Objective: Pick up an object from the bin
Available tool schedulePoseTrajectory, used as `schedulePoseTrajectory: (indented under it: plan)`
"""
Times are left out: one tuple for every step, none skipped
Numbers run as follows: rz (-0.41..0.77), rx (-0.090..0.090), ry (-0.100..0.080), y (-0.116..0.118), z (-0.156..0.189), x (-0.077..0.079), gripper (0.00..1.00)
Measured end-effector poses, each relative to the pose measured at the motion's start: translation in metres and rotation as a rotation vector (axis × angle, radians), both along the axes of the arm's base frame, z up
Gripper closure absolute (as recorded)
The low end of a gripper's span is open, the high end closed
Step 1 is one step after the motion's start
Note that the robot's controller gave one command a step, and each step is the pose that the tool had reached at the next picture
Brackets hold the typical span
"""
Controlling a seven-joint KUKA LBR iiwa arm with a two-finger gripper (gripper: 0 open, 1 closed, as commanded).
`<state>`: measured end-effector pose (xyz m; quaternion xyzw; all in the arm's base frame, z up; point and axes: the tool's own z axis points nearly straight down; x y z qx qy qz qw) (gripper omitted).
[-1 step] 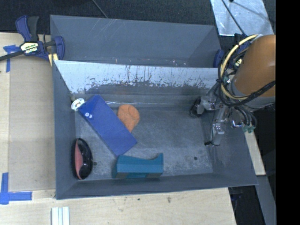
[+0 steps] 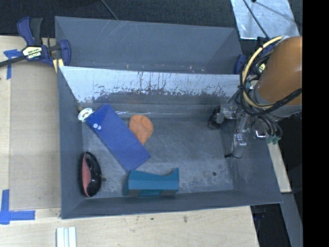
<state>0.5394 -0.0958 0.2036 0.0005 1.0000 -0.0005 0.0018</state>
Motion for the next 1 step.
schedulePoseTrajectory:
  plan:
    - [0.007, -0.001, -0.002, 0.0502, -0.0297, 0.0019, 0.00]
